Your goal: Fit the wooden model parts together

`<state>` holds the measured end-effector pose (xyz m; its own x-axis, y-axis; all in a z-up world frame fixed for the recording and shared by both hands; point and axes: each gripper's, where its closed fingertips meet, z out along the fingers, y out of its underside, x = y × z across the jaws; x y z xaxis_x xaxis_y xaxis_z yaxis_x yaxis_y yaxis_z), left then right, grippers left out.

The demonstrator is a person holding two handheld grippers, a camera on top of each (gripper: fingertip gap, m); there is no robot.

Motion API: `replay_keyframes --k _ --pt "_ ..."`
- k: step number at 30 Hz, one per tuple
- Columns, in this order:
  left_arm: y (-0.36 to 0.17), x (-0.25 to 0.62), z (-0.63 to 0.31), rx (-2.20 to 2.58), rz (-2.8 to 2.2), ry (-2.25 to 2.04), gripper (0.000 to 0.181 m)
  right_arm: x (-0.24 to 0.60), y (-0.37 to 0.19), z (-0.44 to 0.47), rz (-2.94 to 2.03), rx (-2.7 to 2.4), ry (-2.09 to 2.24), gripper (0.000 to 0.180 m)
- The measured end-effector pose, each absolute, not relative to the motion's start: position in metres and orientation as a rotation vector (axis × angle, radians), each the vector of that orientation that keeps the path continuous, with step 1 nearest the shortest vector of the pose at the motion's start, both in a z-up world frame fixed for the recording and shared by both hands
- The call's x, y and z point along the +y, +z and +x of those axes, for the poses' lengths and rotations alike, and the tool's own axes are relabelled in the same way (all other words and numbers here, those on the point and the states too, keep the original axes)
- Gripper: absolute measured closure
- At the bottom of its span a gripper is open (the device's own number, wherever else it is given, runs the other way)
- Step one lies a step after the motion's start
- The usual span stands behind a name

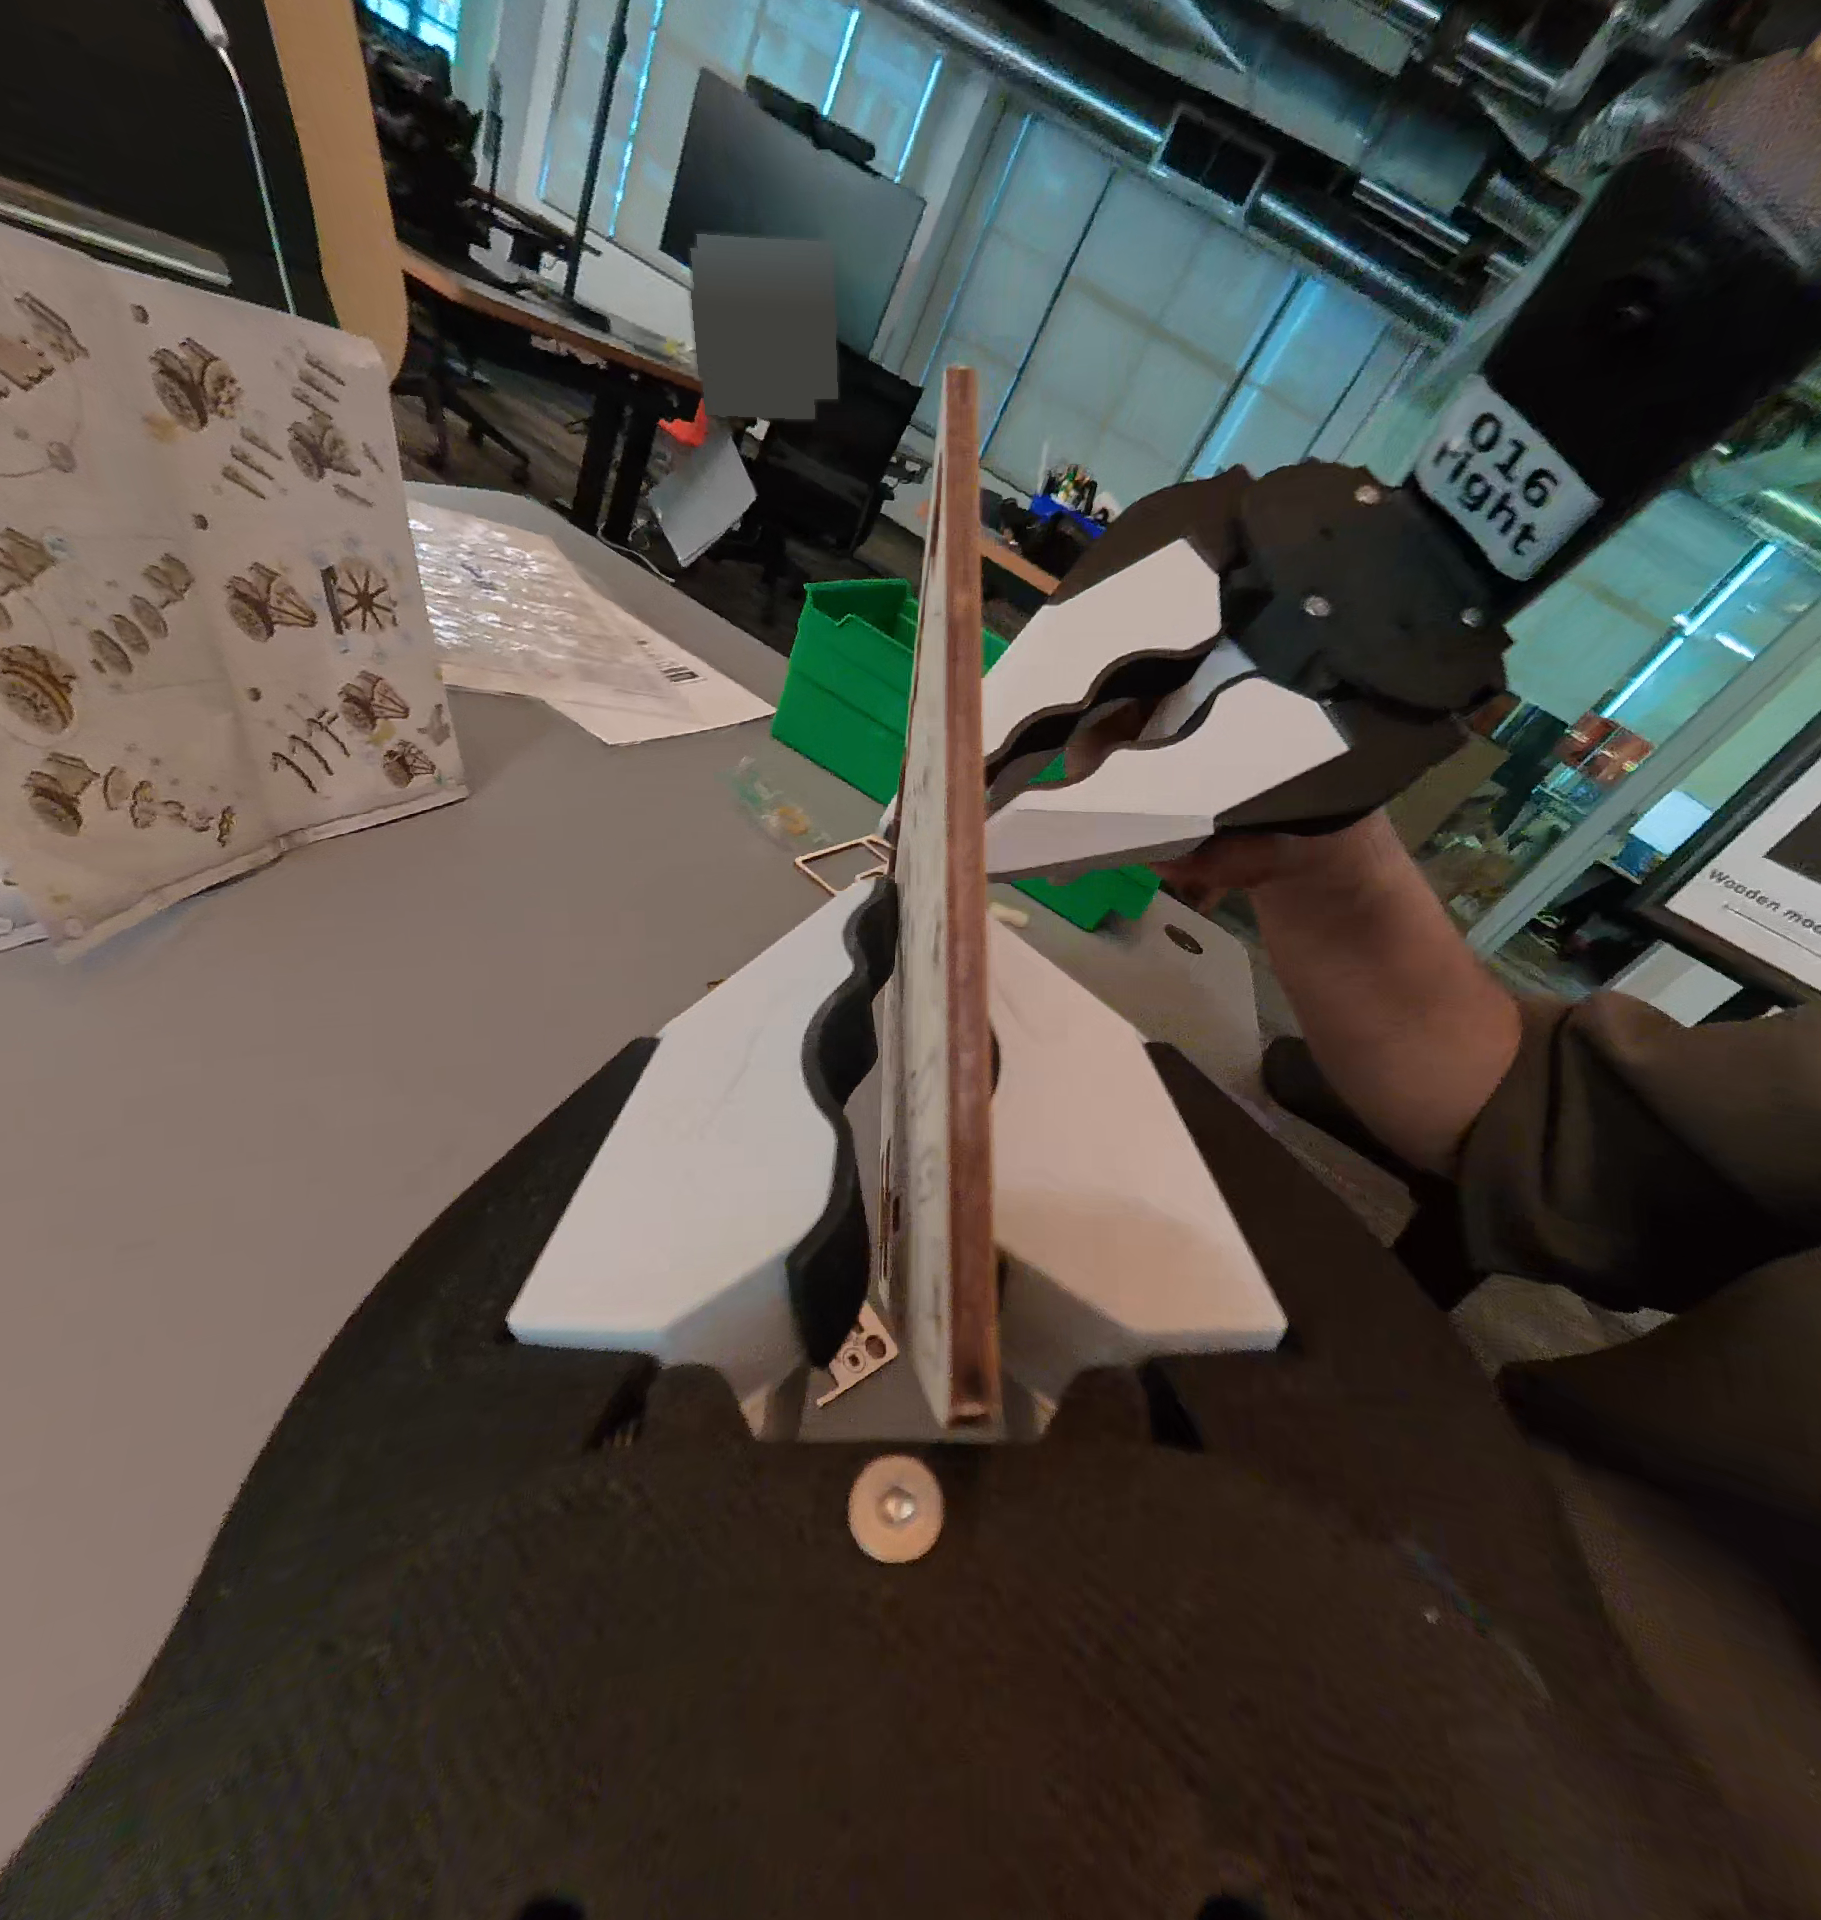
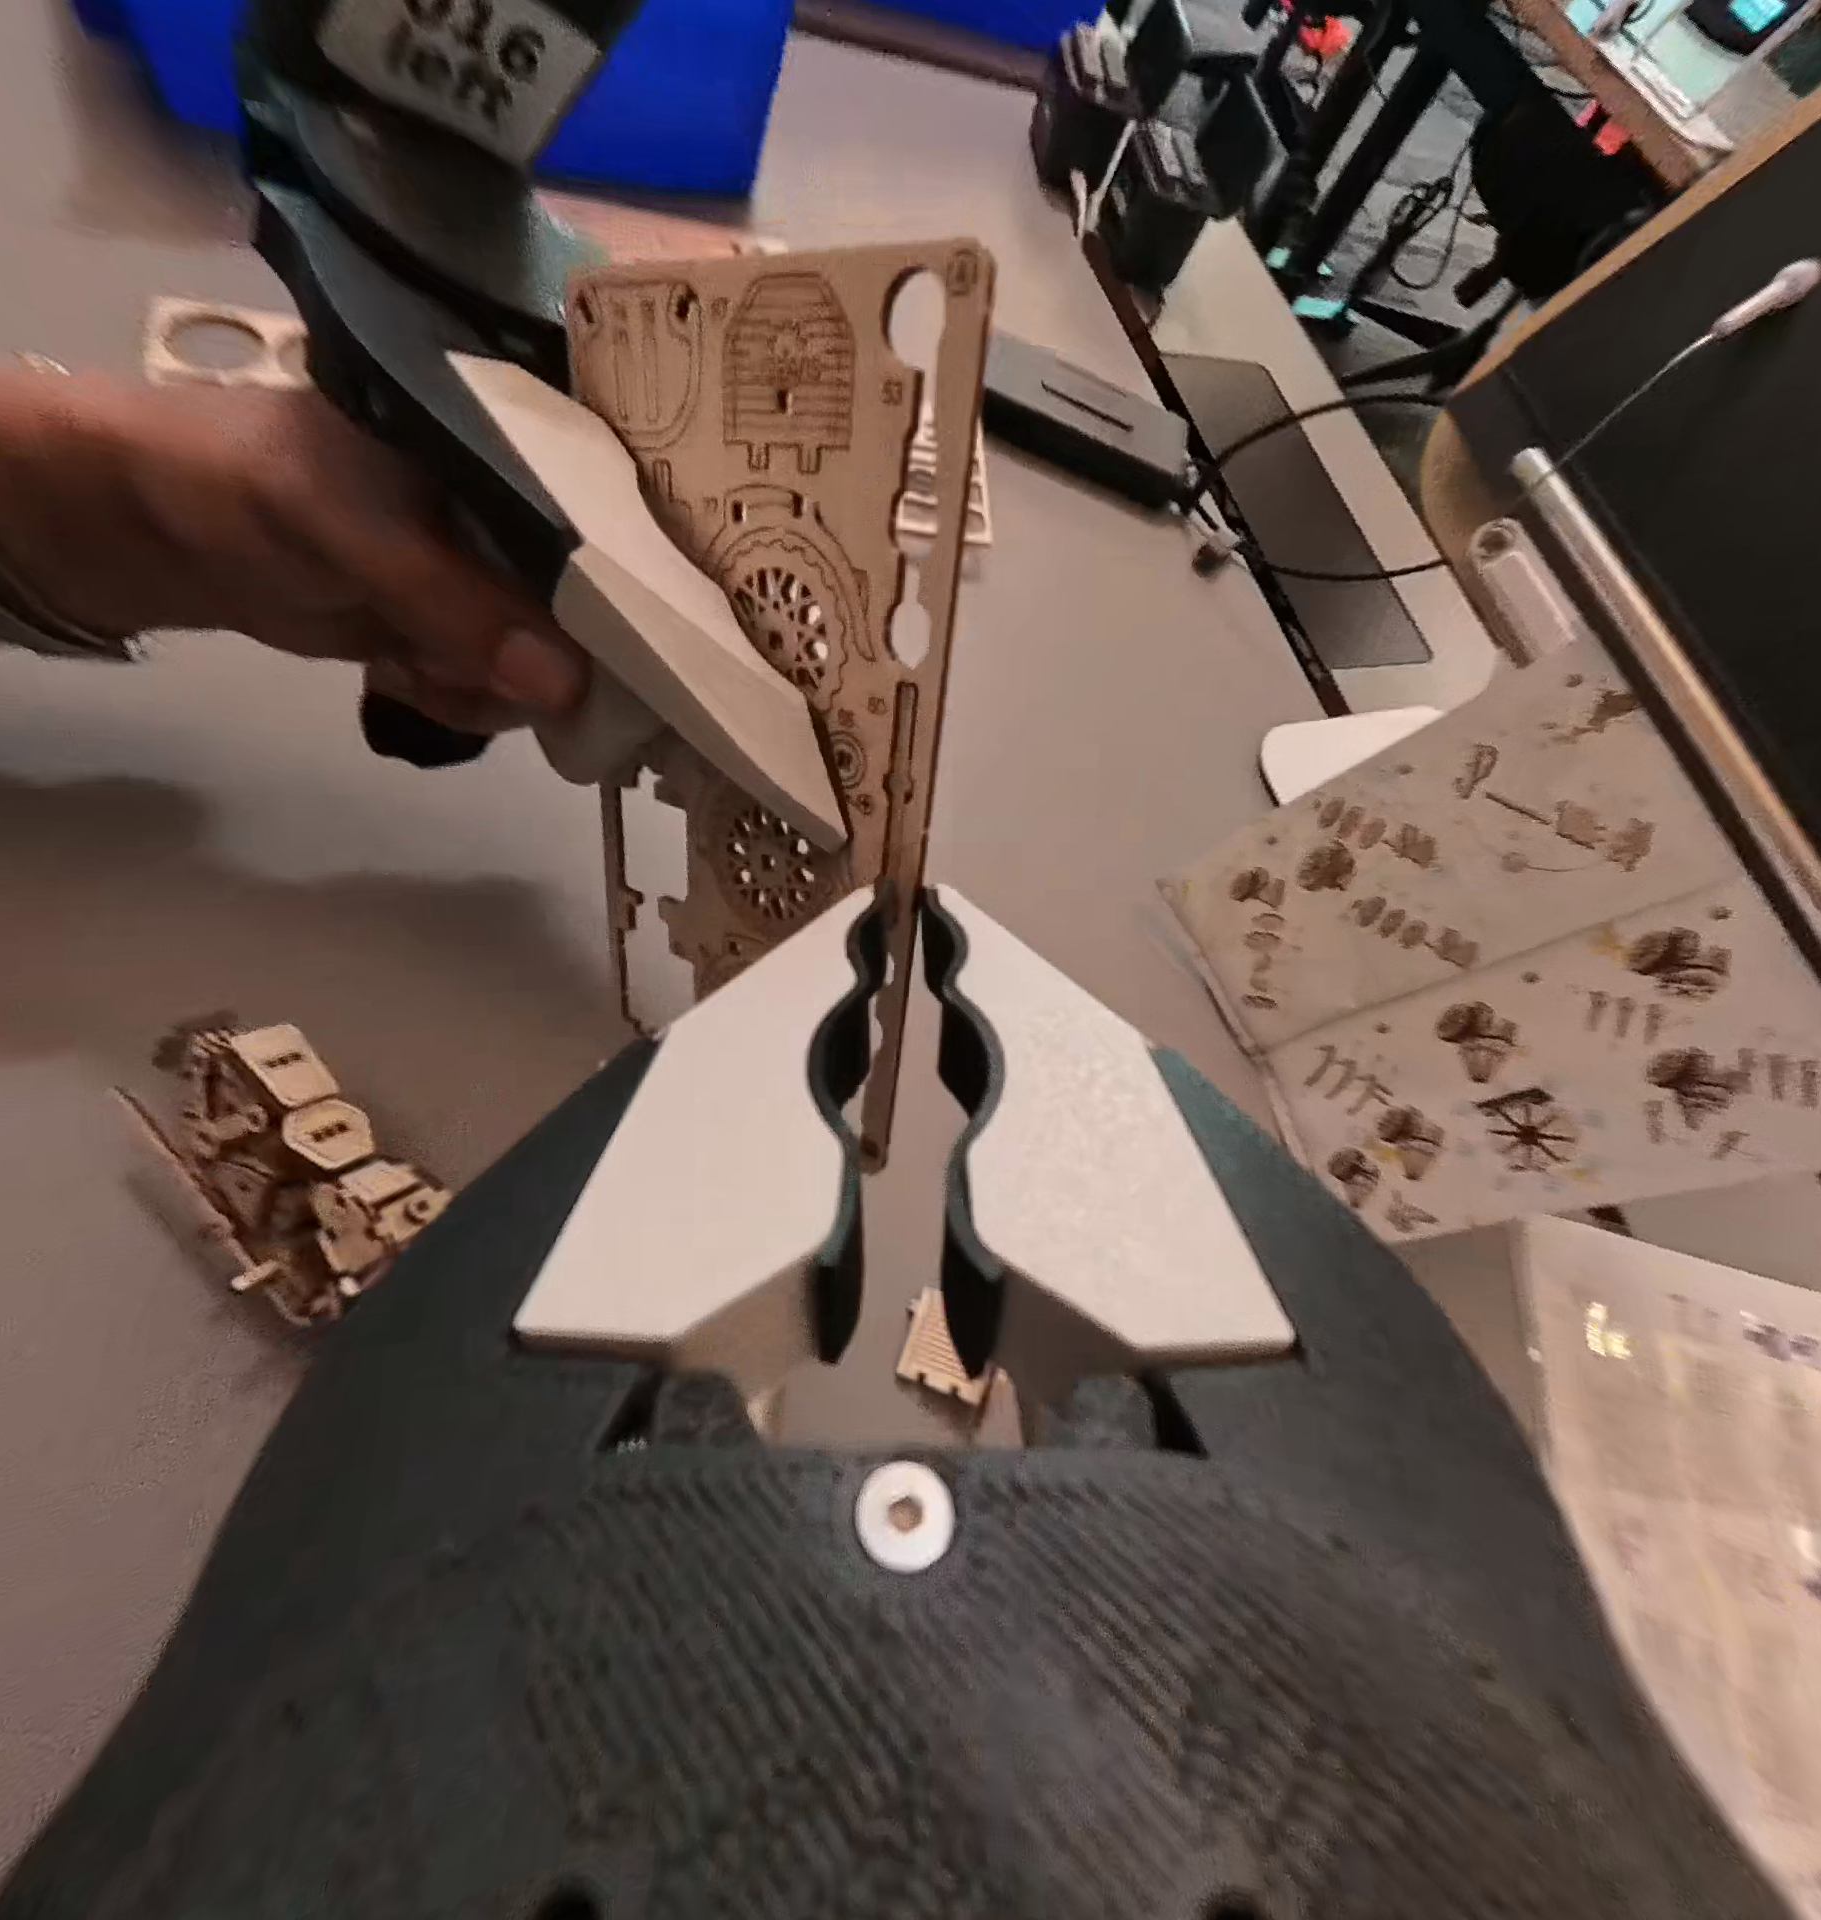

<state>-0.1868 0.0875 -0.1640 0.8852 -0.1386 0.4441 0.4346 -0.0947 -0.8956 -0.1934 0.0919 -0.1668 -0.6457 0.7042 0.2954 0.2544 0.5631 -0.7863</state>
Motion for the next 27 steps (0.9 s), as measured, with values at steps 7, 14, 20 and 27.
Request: replay_keyframes --k 7,14,20,27 --pt "-0.167 0.086 -0.191 -0.263 -1.577 -0.526 0.179 0.091 -0.170 -0.197 -0.865 -2.172 1.007 0.175" --pt "-0.168 0.089 -0.193 -0.299 -1.584 -0.524 0.180 0.085 -0.153 -0.203 -0.825 -2.063 1.167 0.162" --pt "-0.166 0.092 -0.186 -0.255 -1.609 -0.486 0.180 0.087 -0.148 -0.205 -0.784 -2.008 1.104 0.168" --pt "-0.167 0.097 -0.189 -0.226 -1.669 -0.241 0.179 0.091 -0.149 -0.207 -0.890 -1.977 1.071 0.172"
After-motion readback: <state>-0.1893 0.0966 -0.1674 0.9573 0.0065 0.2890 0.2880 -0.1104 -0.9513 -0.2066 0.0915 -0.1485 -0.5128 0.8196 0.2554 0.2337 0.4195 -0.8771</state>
